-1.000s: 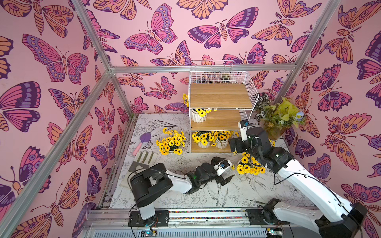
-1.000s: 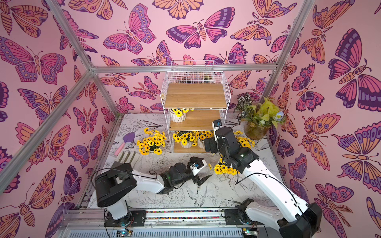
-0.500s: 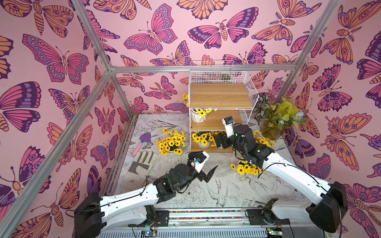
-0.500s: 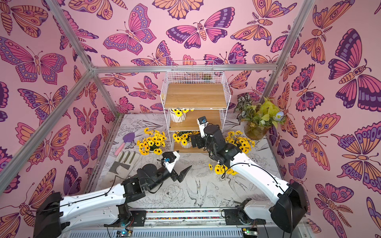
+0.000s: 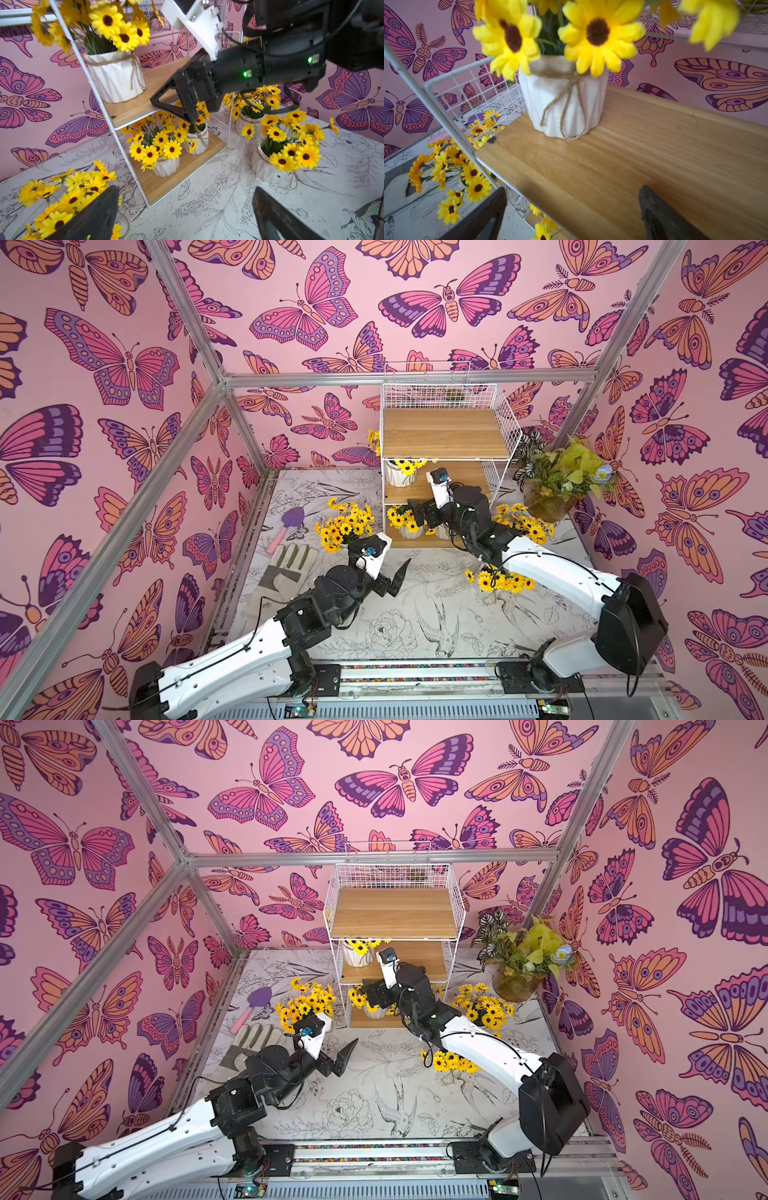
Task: Take the sunflower pots off the shelves
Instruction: Pick up the sunflower pot from the shelf.
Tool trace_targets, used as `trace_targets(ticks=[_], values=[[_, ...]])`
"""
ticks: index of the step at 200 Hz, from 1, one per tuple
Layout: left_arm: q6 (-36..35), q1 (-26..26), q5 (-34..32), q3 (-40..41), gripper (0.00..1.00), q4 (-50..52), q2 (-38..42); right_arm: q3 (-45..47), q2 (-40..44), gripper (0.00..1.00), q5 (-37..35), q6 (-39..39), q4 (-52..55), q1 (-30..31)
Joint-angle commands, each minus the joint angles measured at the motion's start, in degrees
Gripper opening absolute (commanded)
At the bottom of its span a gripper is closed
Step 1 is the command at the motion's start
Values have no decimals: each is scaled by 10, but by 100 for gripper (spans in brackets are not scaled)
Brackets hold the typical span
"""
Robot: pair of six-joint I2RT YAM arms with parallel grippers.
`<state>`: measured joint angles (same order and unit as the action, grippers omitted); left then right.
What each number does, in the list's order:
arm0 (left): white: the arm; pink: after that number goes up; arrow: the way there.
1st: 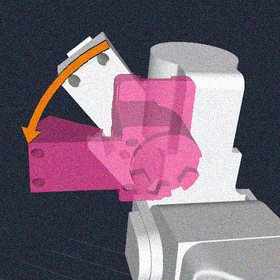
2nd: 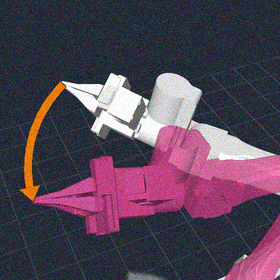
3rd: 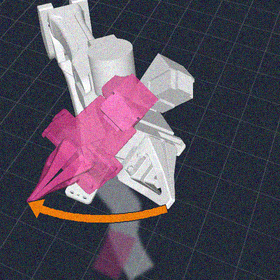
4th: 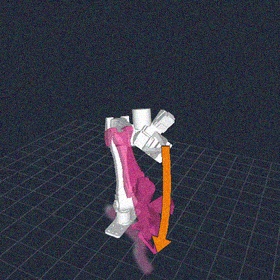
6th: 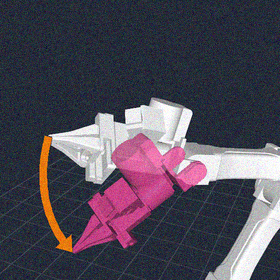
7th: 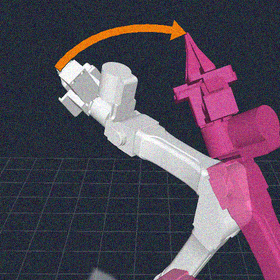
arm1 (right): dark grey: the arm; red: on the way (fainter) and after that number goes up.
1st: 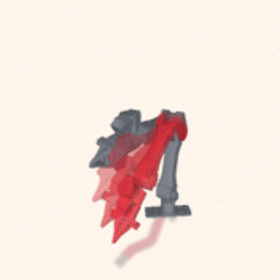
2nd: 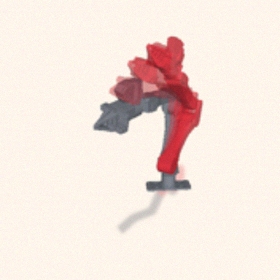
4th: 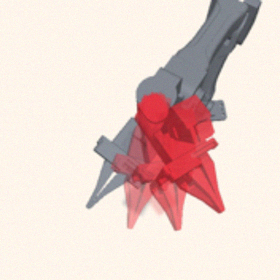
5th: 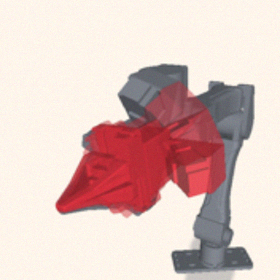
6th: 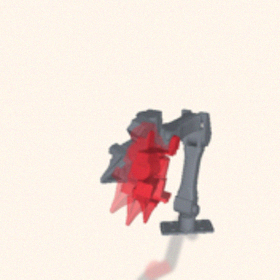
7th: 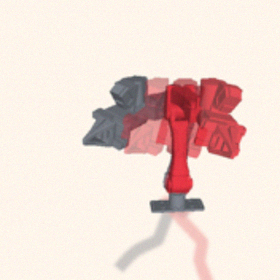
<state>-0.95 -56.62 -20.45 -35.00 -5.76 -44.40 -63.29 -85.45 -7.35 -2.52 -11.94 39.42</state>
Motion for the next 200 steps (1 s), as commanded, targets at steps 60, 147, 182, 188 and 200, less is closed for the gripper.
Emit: trace_targets(ticks=[60, 147, 182, 188, 200], values=[[9, 29, 2, -28, 100, 23, -9, -50, -109, 99, 16, -12, -83, 3], [23, 65, 24, -37, 100, 33, -21, -102, -198, 99, 8, -4, -147, 3], [30, 69, 24, -29, 100, 34, -15, -125, -239, 99, 14, 6, -177, 2], [30, 70, 24, -28, 100, 34, -15, -133, -247, 99, 15, 7, -174, 2], [30, 71, 23, -25, 100, 34, -15, -146, -260, 99, 19, 7, -172, 3]])
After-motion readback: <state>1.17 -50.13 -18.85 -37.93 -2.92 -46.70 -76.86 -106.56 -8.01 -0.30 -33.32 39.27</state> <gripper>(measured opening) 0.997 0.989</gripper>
